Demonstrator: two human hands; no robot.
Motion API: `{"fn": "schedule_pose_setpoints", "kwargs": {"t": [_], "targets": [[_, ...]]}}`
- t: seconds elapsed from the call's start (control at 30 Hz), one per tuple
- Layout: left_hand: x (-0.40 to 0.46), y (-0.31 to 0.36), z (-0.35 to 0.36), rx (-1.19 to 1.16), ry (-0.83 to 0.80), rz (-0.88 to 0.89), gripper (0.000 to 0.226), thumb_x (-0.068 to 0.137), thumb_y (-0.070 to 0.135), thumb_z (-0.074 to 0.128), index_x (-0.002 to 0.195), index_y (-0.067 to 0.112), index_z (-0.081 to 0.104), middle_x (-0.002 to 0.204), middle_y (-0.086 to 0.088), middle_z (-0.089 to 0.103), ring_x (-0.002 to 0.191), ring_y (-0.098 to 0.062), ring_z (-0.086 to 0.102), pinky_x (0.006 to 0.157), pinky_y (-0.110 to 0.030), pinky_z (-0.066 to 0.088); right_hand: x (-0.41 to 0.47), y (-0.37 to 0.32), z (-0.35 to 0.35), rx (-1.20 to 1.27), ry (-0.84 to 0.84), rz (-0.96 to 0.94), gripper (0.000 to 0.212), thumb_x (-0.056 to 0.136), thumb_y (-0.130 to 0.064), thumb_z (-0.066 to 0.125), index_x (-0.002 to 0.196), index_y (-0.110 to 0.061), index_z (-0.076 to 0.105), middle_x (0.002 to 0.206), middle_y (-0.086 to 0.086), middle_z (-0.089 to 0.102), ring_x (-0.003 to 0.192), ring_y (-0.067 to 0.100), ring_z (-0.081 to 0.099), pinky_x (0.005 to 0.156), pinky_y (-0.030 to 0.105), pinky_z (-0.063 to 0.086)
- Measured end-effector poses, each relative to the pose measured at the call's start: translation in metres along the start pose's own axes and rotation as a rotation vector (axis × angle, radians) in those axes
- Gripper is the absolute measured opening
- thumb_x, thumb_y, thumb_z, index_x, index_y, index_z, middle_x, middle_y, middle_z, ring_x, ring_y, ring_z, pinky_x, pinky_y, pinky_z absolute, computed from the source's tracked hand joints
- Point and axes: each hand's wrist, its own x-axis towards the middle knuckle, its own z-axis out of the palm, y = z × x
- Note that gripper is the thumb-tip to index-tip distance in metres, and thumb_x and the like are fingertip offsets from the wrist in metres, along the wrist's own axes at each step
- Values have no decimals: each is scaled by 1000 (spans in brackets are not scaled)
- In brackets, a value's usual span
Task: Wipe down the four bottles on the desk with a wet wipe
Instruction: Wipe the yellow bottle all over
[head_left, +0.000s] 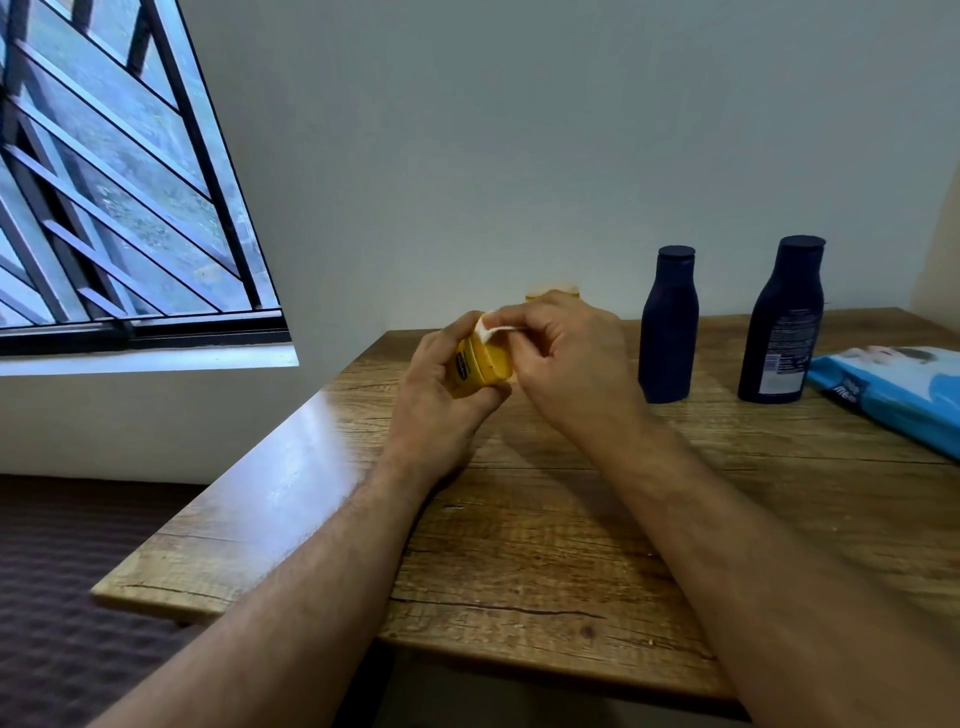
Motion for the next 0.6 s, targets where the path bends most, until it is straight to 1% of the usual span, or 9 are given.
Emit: {"fn": "schedule_pose_setpoints", "kwargs": {"t": [0.07,0.1,0.2,0.27,0.37,0.43,0.47,0.53,0.6], "targets": [[0,-1,0,-4,-7,2,72,77,24,82,142,33,52,129,3,58,121,-11,57,104,-40,51,1,1,-4,2,56,32,24,92,-14,64,115,-18,71,107,-4,69,97,4,62,86,17,54],[1,-1,0,-12,3,-3,73,78,22,83,143,32,51,131,3,58,122,-11,57,105,-38,51,0,1,-6,7,78,28,24,91,-13,66,113,-18,72,107,-3,70,97,5,64,86,20,55],[1,1,-1,-20,23,-13,73,81,15,82,146,27,50,134,2,58,123,-7,56,104,-28,49,-3,-1,-10,27,44,-56,17,85,-12,70,99,-19,77,93,-6,71,83,4,65,71,15,55],[0,1,-2,-8,12,5,72,80,22,82,145,28,51,132,3,58,122,-8,57,101,-26,49,-4,-2,-8,5,-27,-92,16,85,-13,71,97,-21,77,90,-7,69,79,3,62,66,12,51],[-1,1,-2,58,-24,49,70,76,31,80,141,31,54,127,4,59,117,-8,57,97,-24,49,-1,2,-3,-3,-5,-38,18,89,-16,67,104,-21,76,95,-6,67,87,5,61,74,15,52],[-1,2,0,102,-63,71,71,78,27,82,142,31,53,127,5,58,116,-3,55,95,-18,47,3,5,-3,-24,67,8,19,91,-17,65,108,-20,75,100,-3,68,93,7,62,82,22,55],[-1,3,2,109,-72,77,71,80,24,83,143,31,51,128,5,57,116,-2,54,95,-16,47,3,6,-5,-34,99,24,19,91,-16,65,108,-19,74,101,-2,68,94,7,62,83,24,55],[-1,3,2,74,-43,64,73,81,20,84,144,30,50,129,4,58,118,-3,55,99,-20,48,3,5,-8,-9,144,27,17,88,-14,67,102,-17,75,97,-3,69,89,6,63,78,22,57],[0,2,1,38,-3,43,74,81,21,83,147,29,49,130,4,57,121,-6,55,103,-27,48,0,2,-11,38,124,-22,15,84,-11,69,96,-17,76,91,-5,69,83,5,63,70,17,55]]}}
